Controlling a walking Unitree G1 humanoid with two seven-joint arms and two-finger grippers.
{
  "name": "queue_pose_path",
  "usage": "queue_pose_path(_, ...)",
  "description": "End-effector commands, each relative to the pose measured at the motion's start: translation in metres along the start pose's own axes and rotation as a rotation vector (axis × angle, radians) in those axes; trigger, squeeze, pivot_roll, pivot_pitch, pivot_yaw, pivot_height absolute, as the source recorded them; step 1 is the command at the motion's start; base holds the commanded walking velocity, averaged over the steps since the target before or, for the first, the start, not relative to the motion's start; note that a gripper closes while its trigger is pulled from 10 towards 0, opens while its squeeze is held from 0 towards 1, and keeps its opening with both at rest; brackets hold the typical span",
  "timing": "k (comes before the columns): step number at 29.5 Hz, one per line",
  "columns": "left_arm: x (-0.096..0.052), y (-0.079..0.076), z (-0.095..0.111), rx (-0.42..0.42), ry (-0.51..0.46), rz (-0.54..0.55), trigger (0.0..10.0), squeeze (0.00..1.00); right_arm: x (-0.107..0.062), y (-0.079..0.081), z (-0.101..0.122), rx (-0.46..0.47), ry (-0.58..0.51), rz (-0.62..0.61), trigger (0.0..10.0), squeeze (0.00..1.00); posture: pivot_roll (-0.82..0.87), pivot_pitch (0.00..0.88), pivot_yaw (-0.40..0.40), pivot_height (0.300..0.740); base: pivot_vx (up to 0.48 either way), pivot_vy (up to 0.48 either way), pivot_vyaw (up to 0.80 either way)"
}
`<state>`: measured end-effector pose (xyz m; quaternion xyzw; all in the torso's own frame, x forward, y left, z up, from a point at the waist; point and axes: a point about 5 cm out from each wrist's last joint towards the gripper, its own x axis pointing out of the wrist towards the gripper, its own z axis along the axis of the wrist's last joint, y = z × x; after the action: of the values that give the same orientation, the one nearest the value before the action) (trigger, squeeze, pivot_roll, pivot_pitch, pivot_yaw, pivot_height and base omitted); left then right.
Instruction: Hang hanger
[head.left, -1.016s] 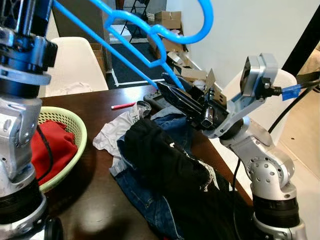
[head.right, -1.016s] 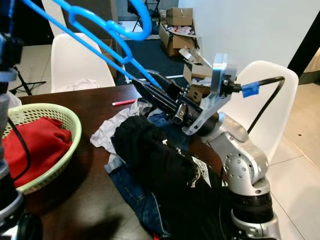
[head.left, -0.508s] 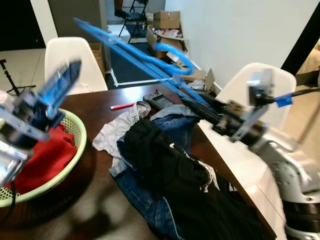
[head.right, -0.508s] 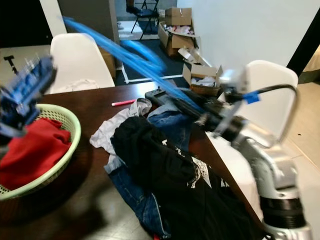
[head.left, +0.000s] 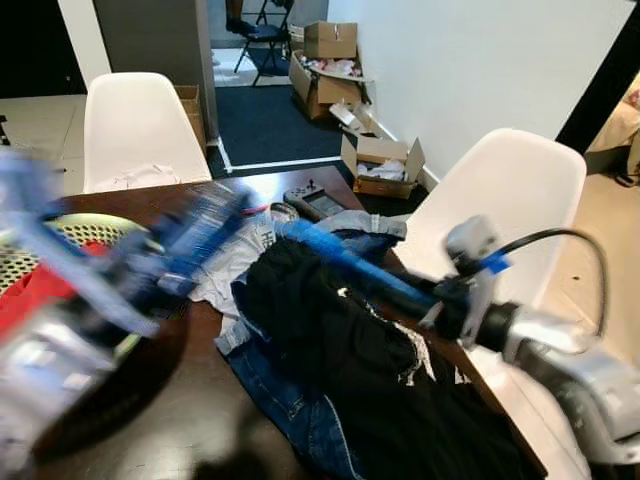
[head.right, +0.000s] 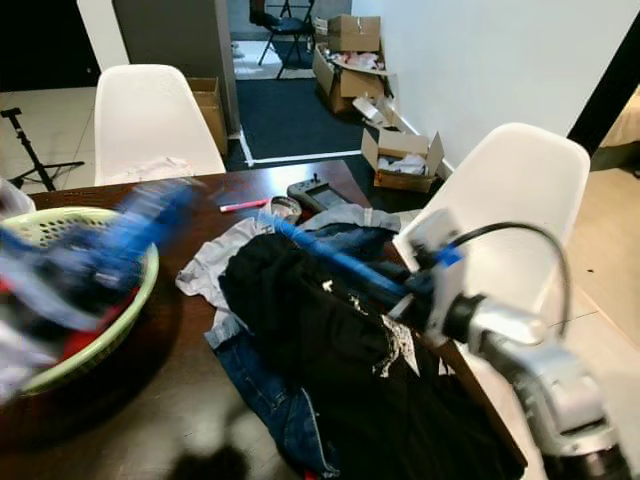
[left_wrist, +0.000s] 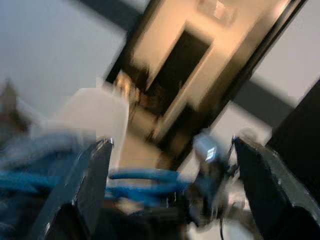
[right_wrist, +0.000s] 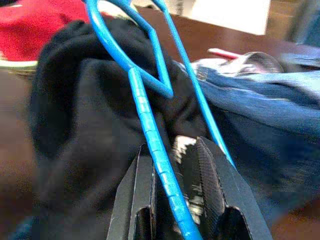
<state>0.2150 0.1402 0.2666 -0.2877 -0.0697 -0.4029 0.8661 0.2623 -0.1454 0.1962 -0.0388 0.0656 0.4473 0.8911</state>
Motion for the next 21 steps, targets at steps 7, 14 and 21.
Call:
queue_pose_path(7, 0.003, 0.004, -0.039, 0.140, 0.153, 0.138, 10.0, 0.00, 0.017, 0.001, -0.009, 0.061, 0.065, -0.058, 4.5, 0.00, 0.08, 0.058, -0.097, 0.740, 0.000, 0.000, 0.00)
queue_pose_path(14, -0.016, 0.038, -0.025, 0.352, 0.075, 0.475, 10.0, 0.00, 0.030, -0.006, -0.018, 0.117, 0.139, -0.171, 10.0, 0.04, 0.09, 0.062, -0.109, 0.740, 0.000, 0.000, 0.00)
queue_pose_path(21, -0.044, 0.062, 0.032, 0.665, -0.083, 0.779, 10.0, 0.00, 0.030, -0.012, -0.018, 0.145, 0.141, -0.219, 10.0, 1.00, 0.10, 0.065, -0.110, 0.740, 0.000, 0.000, 0.00)
